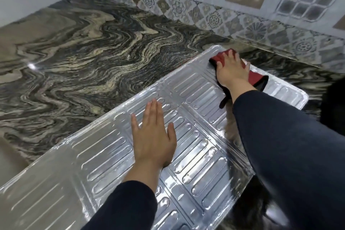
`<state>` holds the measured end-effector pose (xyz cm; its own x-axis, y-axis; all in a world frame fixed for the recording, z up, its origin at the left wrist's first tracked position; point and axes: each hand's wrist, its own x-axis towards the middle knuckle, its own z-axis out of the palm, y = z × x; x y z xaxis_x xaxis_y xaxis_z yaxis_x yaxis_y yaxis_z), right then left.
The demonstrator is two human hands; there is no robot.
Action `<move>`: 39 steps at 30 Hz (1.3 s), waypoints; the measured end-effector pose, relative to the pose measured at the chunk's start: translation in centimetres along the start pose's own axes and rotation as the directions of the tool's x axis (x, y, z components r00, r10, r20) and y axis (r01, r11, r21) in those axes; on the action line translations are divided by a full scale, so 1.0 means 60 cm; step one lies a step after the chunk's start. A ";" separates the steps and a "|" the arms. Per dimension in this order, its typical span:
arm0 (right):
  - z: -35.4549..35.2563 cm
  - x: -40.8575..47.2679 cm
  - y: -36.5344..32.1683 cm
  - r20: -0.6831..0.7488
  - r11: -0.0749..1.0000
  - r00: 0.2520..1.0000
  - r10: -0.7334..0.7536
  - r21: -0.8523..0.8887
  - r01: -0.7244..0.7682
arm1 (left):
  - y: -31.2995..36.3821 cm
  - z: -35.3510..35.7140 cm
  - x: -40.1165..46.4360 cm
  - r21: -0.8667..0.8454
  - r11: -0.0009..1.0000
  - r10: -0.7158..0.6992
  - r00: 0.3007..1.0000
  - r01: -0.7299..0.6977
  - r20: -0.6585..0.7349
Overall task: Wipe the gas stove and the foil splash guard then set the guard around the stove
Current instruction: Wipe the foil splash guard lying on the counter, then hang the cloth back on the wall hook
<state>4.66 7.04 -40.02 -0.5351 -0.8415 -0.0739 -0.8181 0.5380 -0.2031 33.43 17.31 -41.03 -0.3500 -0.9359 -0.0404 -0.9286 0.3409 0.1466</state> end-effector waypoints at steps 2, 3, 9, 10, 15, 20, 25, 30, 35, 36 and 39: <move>0.004 -0.024 -0.040 0.004 0.995 0.995 -0.097 0.004 0.097 | 0.000 0.001 0.002 -0.003 1.000 0.000 1.000 0.000 0.009; 0.009 -0.044 -0.065 0.002 0.982 0.982 -0.191 0.011 0.191 | 0.000 0.001 0.002 -0.003 1.000 -0.003 1.000 0.003 0.012; 0.038 -0.205 -0.120 0.054 0.821 0.819 -0.571 0.067 0.567 | 0.004 0.001 0.004 -0.015 1.000 -0.016 1.000 0.016 0.008; 0.035 -0.227 -0.102 0.040 0.825 0.825 -0.564 0.070 0.561 | 0.004 0.001 0.003 -0.025 1.000 -0.018 1.000 0.018 0.005; 0.008 -0.329 -0.015 -0.004 0.905 0.922 -0.387 0.193 0.380 | 0.001 -0.004 0.000 -0.031 0.999 -0.017 0.999 0.018 0.032; -0.055 -0.389 -0.013 0.164 0.821 0.981 -0.103 0.570 -0.008 | 0.003 -0.030 0.012 -0.063 0.997 -0.023 0.984 0.034 0.174; -0.120 -0.408 0.000 0.491 -0.052 0.870 -0.055 0.868 -0.493 | 0.059 -0.104 0.024 -0.317 0.946 0.032 0.952 0.070 0.306; -0.227 -0.384 0.026 0.337 -0.241 0.939 -0.071 0.908 -0.344 | 0.186 -0.221 0.009 -0.941 0.324 0.361 0.906 0.102 0.222; -0.358 -0.367 0.064 0.150 -0.373 0.988 -0.021 0.916 -0.147 | 0.289 -0.338 0.011 -0.956 0.156 0.279 0.940 -0.247 -0.197; -0.383 -0.367 0.075 0.120 -0.371 0.992 -0.042 0.920 -0.127 | 0.309 -0.363 0.013 -0.935 0.186 0.267 0.932 -0.301 -0.246; -0.454 -0.361 0.111 0.009 -0.377 0.999 -0.045 0.926 -0.025 | 0.371 -0.428 0.028 -0.872 0.258 0.276 0.897 -0.415 -0.345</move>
<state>5.10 30.17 -13.18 -0.4960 -0.8652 -0.0738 0.5172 -0.2262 -0.8254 15.36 21.05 -12.43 -0.5281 -0.7759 0.3452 0.0133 0.3989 0.9169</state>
